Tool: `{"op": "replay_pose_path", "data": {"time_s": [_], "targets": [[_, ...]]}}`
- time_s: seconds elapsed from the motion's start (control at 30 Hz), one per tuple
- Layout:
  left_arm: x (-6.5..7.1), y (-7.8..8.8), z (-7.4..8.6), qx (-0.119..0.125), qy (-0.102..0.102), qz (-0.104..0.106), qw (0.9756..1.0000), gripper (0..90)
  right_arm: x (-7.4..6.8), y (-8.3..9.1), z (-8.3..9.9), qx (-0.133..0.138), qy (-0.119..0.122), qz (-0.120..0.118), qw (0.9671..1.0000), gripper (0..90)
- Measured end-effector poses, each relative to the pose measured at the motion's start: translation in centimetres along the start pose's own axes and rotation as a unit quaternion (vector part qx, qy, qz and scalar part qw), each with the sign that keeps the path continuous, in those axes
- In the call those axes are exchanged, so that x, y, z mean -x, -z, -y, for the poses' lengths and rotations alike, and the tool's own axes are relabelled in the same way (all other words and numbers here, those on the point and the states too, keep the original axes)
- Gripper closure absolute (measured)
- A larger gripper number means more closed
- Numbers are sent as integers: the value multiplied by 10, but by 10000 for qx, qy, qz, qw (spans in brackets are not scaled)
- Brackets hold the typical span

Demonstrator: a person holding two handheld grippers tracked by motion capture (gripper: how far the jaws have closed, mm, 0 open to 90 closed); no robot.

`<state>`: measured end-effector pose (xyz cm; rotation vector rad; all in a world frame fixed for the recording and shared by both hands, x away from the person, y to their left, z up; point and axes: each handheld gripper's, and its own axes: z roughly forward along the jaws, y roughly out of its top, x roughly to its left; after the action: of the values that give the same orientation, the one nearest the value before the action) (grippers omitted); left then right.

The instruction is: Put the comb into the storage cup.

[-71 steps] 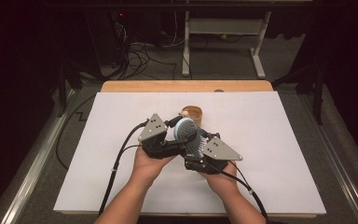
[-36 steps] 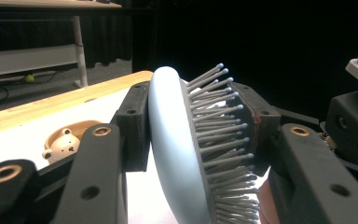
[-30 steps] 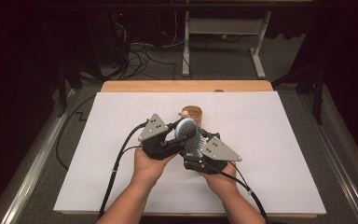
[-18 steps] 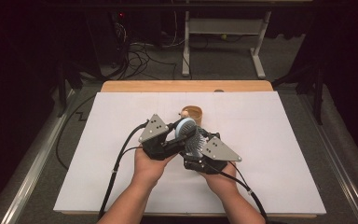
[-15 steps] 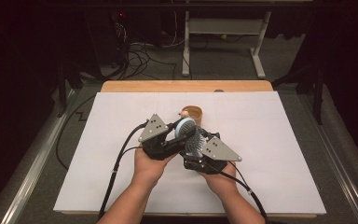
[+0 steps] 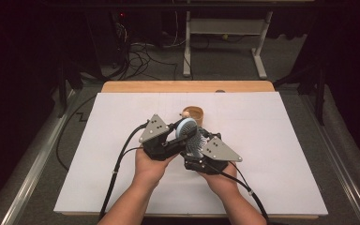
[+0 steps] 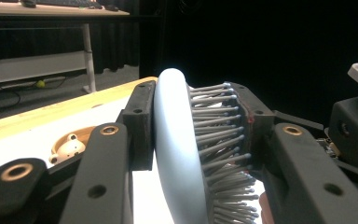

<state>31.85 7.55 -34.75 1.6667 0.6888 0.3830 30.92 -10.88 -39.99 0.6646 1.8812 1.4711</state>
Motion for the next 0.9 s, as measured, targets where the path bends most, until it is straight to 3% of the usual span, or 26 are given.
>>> {"op": "replay_pose_path", "data": {"time_s": [0.5,0.77,0.9], "targets": [[1,3,-2,88,-47,-37,9999,579,3,-3,1,-161,-233,-170,9995,149],[-2,6,-3,133,-46,-117,9998,578,6,-5,1,-204,-340,-274,9988,7],[-3,7,-3,150,-45,-144,9998,578,5,-6,2,-233,-337,-347,9986,0]]}}
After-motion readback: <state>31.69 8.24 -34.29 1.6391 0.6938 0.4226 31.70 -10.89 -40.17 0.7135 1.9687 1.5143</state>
